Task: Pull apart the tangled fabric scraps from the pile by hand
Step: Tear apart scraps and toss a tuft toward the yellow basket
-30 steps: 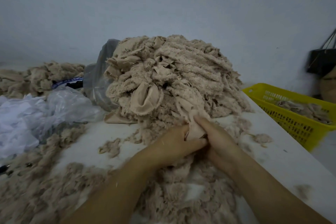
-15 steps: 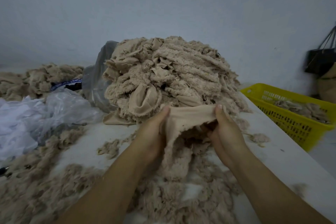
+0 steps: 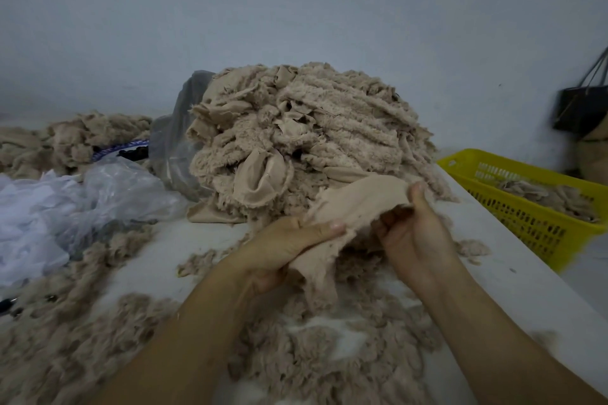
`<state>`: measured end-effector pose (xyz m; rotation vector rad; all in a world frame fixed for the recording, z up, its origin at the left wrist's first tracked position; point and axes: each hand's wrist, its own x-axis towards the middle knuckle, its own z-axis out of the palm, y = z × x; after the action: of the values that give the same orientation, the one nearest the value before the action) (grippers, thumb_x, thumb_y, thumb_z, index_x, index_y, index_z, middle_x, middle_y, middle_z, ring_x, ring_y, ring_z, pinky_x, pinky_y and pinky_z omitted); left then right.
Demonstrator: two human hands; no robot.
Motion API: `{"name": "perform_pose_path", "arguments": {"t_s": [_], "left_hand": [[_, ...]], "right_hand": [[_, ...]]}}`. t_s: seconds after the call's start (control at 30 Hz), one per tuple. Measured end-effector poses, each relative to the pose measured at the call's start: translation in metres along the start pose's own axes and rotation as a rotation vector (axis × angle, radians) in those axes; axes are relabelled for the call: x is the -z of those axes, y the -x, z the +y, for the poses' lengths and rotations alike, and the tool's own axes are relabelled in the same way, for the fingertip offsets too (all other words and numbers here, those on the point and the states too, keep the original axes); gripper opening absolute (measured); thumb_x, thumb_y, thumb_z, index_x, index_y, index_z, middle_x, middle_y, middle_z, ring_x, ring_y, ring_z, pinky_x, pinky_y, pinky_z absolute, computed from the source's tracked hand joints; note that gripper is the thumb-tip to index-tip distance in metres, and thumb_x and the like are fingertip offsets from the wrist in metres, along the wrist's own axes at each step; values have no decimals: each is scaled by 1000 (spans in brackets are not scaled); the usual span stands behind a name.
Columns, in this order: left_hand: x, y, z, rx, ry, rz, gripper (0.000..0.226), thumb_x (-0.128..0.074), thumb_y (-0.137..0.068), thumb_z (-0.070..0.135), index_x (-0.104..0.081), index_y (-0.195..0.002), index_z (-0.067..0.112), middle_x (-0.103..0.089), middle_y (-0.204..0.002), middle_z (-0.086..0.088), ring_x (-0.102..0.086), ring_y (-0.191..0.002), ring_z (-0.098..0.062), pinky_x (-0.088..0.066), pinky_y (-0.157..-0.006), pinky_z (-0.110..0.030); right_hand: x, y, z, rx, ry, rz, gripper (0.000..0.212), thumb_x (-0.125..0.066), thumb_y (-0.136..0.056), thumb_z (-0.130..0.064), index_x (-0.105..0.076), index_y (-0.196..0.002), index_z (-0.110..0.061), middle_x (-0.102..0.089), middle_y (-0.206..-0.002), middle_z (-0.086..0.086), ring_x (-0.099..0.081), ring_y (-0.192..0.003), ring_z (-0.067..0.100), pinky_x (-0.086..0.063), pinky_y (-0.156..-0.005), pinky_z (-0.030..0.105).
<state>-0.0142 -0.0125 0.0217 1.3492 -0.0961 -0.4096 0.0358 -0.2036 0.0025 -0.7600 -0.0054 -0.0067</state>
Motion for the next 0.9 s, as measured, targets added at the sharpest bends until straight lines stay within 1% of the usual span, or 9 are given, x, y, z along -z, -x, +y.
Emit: {"name": "perform_pose_path", "arguments": {"t_s": [0.2, 0.3, 0.37, 0.47, 0.5, 0.57, 0.7, 0.8, 0.9], "left_hand": [[-8, -6, 2, -115, 262, 23, 34, -69, -83, 31, -72, -108, 7, -72, -93, -11, -69, -79, -19, -59, -66, -31], [-4, -9, 8, -212, 459, 119, 27, -63, -88, 29, -73, -101, 8, -71, -81, -5, -66, -65, -11, -57, -54, -23], [2, -9, 10, -273, 581, 147, 25, -60, -90, 26, -77, -93, 8, -72, -82, -4, -65, -67, -11, -58, -55, -21], [12, -10, 14, -336, 717, 227, 24, -56, -96, 27, -70, -102, 9, -73, -82, -2, -70, -67, -10, -58, -55, -21], [14, -10, 14, -353, 738, 265, 23, -53, -99, 27, -67, -105, 10, -72, -77, -1, -70, -64, -9, -57, -53, -20], [16, -12, 15, -360, 723, 385, 22, -51, -103, 27, -66, -98, 11, -68, -66, 2, -66, -53, -6, -53, -46, -18], [19, -15, 13, -330, 644, 604, 26, -55, -101, 34, -67, -96, 12, -64, -70, 1, -62, -51, -7, -52, -47, -20], [18, -13, 13, -317, 466, 401, 51, -42, -100, 54, -68, -122, 17, -75, -105, -1, -73, -94, -13, -58, -81, -28], [1, -7, 6, -286, 92, 140, 53, -50, -88, 70, -79, -102, 29, -76, -108, 2, -69, -109, -14, -54, -92, -30]], "right_hand": [[-5, 16, 6, -82, 409, -368, 65, -44, -85, -78, -64, -128, -33, -66, -130, -2, -62, -120, 17, -55, -93, 36], [-15, 32, 24, -25, 936, -426, 17, -58, -86, -65, -65, -100, -59, -72, -95, -23, -67, -88, -6, -53, -72, 11], [-18, 33, 25, 85, 1168, -340, 20, -55, -95, -42, -62, -83, -57, -65, -72, -25, -60, -66, -9, -44, -53, 8], [-19, 31, 12, 77, 1055, -119, 19, -46, -101, -29, -61, -99, -16, -58, -87, 8, -60, -78, 22, -52, -70, 39], [-19, 31, 7, 85, 1004, -93, 22, -46, -101, -28, -61, -95, -12, -58, -94, 12, -58, -74, 26, -52, -71, 40], [-18, 29, 3, 139, 964, -66, 26, -48, -101, -26, -53, -81, -10, -49, -71, 8, -46, -57, 20, -43, -58, 33], [-26, 31, 4, 164, 817, -85, 26, -49, -101, -20, -47, -80, -5, -40, -73, 8, -35, -59, 20, -34, -59, 37], [-26, 33, 6, 109, 721, -158, 26, -49, -102, -20, -55, -86, -1, -51, -82, 11, -45, -71, 24, -38, -70, 42], [-24, 34, 7, 87, 693, -208, 23, -50, -103, -23, -65, -95, -7, -62, -88, 5, -55, -79, 19, -43, -75, 35]]}}
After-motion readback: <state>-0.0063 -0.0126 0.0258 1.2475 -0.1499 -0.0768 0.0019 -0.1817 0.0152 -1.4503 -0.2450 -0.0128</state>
